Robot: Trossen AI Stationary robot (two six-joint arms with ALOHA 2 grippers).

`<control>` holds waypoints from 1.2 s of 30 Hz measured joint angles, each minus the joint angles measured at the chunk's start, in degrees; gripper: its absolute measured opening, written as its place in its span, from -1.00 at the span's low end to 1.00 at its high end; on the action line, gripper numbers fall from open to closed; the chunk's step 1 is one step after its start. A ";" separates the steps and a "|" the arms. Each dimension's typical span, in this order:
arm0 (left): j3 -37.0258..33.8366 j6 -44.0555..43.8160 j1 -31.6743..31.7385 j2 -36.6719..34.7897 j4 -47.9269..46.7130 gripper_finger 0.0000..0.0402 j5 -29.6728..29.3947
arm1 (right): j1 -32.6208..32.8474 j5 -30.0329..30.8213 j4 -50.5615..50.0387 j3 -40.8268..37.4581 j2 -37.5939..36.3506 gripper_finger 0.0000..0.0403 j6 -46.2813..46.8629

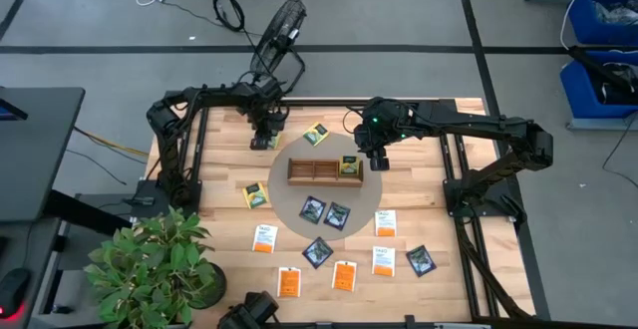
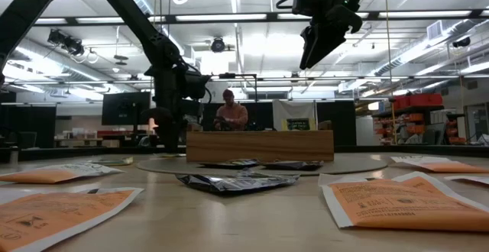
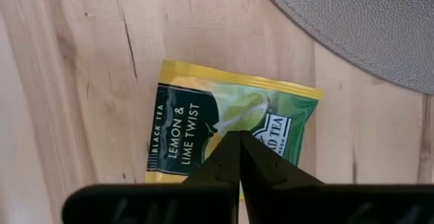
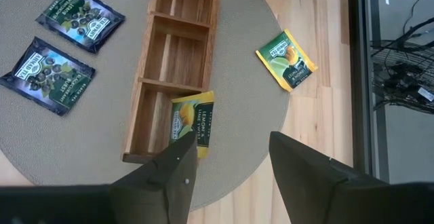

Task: Pick & Place Tea
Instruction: Put the yellow tea bag into the right section of the wooden organizer

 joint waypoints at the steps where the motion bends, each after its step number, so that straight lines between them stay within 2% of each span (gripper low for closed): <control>1: -0.07 -0.20 -0.02 -0.22 0.07 -0.98 -0.24 | 0.01 0.00 0.00 0.00 0.00 -0.04 0.00; 11: -0.54 -3.19 -0.89 -6.12 2.28 -0.94 -4.57 | -0.01 0.00 0.01 0.00 0.00 -0.04 -0.02; 17: -0.52 -2.91 -0.79 -6.15 2.34 -0.66 -4.18 | -0.01 0.00 -0.02 0.00 0.00 -0.04 0.02; 20: -0.48 -2.74 -0.35 -6.19 3.80 -0.47 -5.75 | -0.01 0.00 -0.01 0.00 0.00 -0.04 -0.17; 27: -0.37 -1.26 2.53 -6.30 5.74 -0.03 -5.20 | -0.01 -0.02 -0.02 0.00 0.00 -0.04 -0.20; 30: -0.35 -2.18 3.81 -6.09 5.66 0.06 -4.43 | -0.01 -0.02 -0.02 0.00 0.00 -0.04 -0.22; 36: -0.31 -5.79 5.02 -6.09 4.91 0.08 -1.93 | -0.01 -0.02 0.03 0.00 0.00 -0.04 -0.33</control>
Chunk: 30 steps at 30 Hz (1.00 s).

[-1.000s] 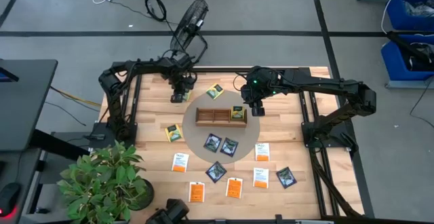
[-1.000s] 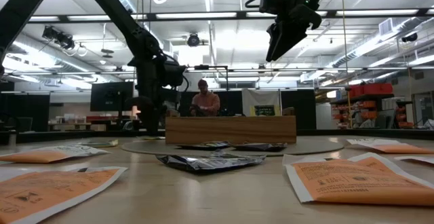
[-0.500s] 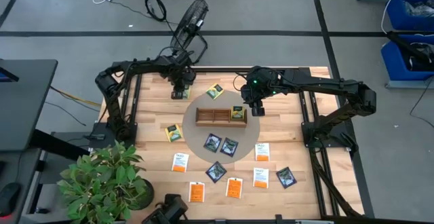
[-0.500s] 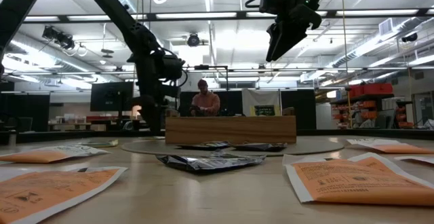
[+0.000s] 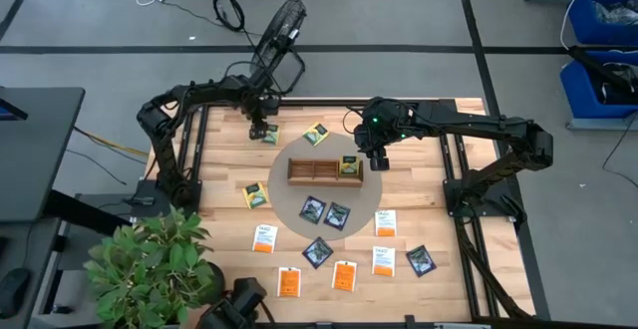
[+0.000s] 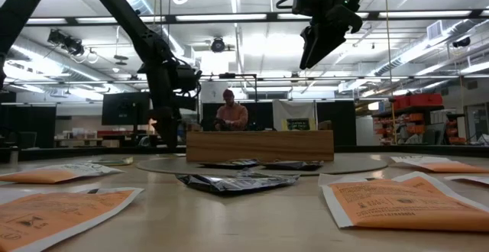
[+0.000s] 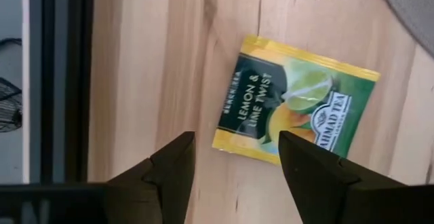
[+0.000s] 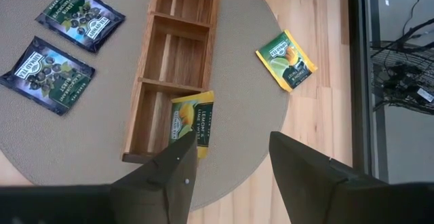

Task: Pick & Place Tea
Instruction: Put the yellow tea bag into the right section of the wooden organizer

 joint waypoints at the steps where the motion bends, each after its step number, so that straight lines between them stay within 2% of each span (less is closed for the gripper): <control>1: 0.00 -0.02 0.00 0.02 -0.06 0.08 0.00 | 0.00 0.00 0.05 0.00 0.00 -0.04 -0.09; 7: 0.04 -3.55 -0.68 0.94 0.98 0.09 -0.19 | 0.00 0.00 0.26 0.00 0.00 -0.04 0.09; 13: 0.22 -5.74 -1.16 3.25 1.85 0.09 -3.21 | 0.00 -0.61 0.54 0.00 0.00 -0.04 0.09; 22: 0.40 -6.50 -1.03 5.73 1.28 0.06 0.53 | 0.02 -1.53 0.83 0.00 0.00 -0.04 -0.12; 26: 0.44 -7.93 -1.02 6.46 1.23 -0.09 1.47 | 0.00 -1.53 0.85 0.00 0.00 -0.04 -0.12; 30: 0.36 -7.69 -1.10 6.49 1.30 -0.40 1.39 | 0.00 -1.53 0.84 0.00 0.00 -0.04 -0.10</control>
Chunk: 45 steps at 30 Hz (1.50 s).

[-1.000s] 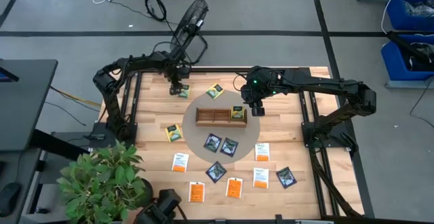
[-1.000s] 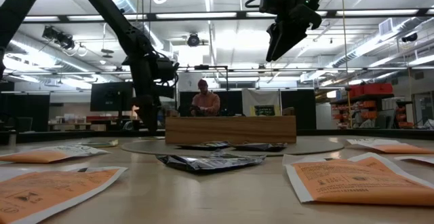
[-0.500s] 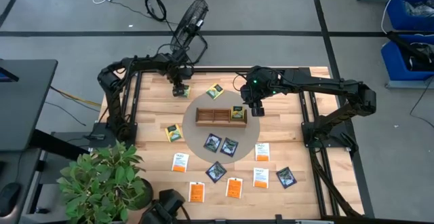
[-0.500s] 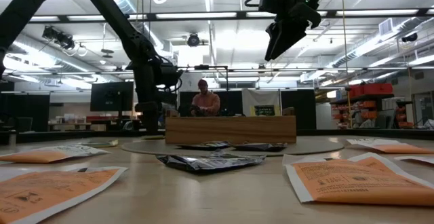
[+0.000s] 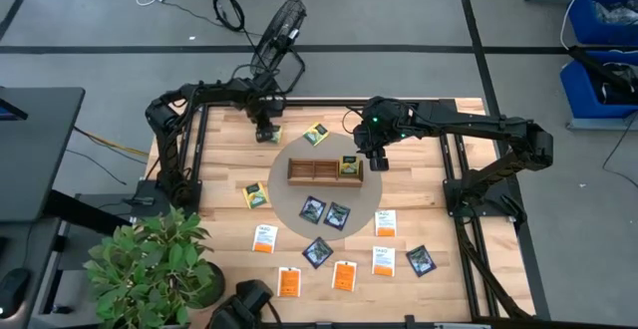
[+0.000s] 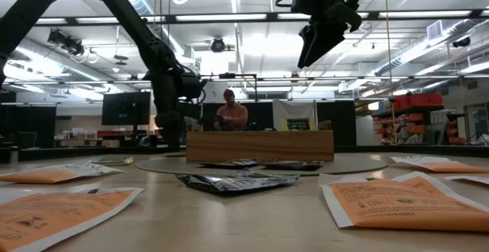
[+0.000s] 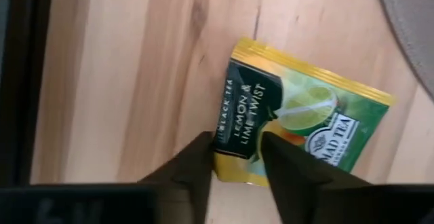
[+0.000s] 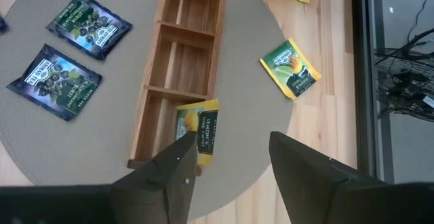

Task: Pick & Place Tea
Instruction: Put the yellow tea bag into the right section of the wooden organizer

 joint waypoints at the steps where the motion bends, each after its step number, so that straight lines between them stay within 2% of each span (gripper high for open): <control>1: -0.02 0.04 -0.04 0.00 0.03 -0.49 0.06 | 0.02 0.00 -0.01 0.00 0.00 -0.04 0.04; 5: -0.08 0.79 -0.14 0.02 1.94 -0.90 -0.95 | 0.00 0.00 -0.01 0.00 0.00 -0.04 0.07; 7: -0.08 1.32 -0.15 0.02 2.12 -0.95 -1.22 | 0.01 0.00 -0.01 0.00 0.00 -0.04 0.18; 22: -0.63 -0.61 -3.41 -4.93 1.60 -0.98 -4.92 | 0.00 0.09 -0.05 0.00 0.00 -0.04 0.20; 33: -0.50 -0.72 -8.60 -5.01 3.16 -0.99 -17.38 | 0.00 0.20 -0.25 0.00 0.00 -0.04 0.20; 39: -0.36 0.45 -10.96 -5.14 8.15 -0.99 -25.34 | 0.00 0.20 -0.63 0.00 0.00 -0.04 0.36; 45: -0.36 1.76 -12.93 -7.47 10.19 -0.99 -26.45 | -0.02 0.29 -2.28 0.00 0.00 -0.04 0.21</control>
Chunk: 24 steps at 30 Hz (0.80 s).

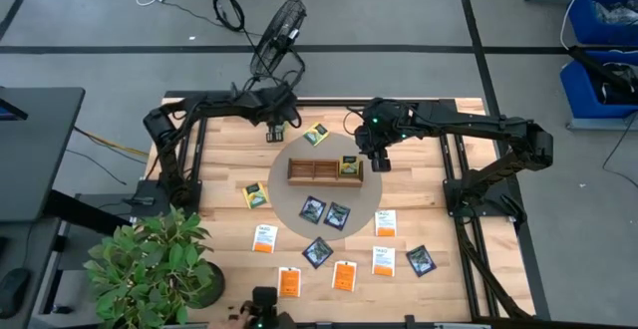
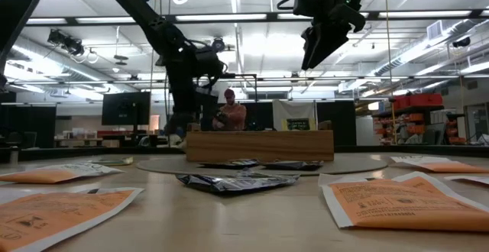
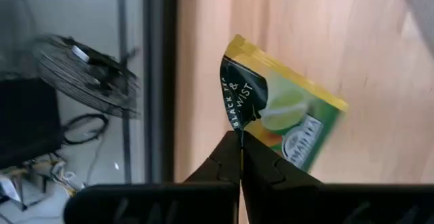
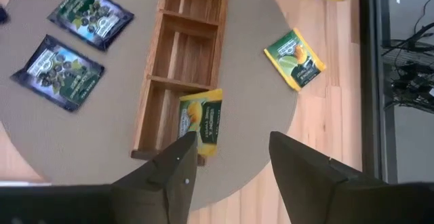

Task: Pick & Place Tea
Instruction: Put the yellow tea bag into the right section of the wooden organizer

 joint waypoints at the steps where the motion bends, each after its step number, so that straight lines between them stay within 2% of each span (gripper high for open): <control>1: 0.00 0.00 -0.33 -0.84 0.19 -0.99 0.00 | -0.02 0.38 -0.42 0.00 0.00 -0.04 -0.03; 8: 0.04 0.00 -2.36 -6.95 3.59 -0.99 1.66 | -0.20 3.60 -2.20 0.00 0.00 -0.04 -0.47; 14: 0.09 -1.67 -3.90 -11.75 6.35 -0.99 7.71 | -1.65 8.76 0.25 0.00 0.00 -0.04 -1.49; 17: 0.11 -3.58 -4.28 -13.77 6.84 -0.99 12.32 | -2.57 10.96 4.76 -0.02 -0.34 -0.04 -2.22; 20: 0.11 -5.29 -4.75 -15.06 7.25 -0.99 15.91 | -3.27 10.21 10.72 -0.01 -0.67 -0.04 -2.59; 24: 0.09 -6.10 -5.95 -16.27 8.75 -0.99 17.43 | -3.50 5.61 17.53 -0.02 -0.68 -0.04 -2.52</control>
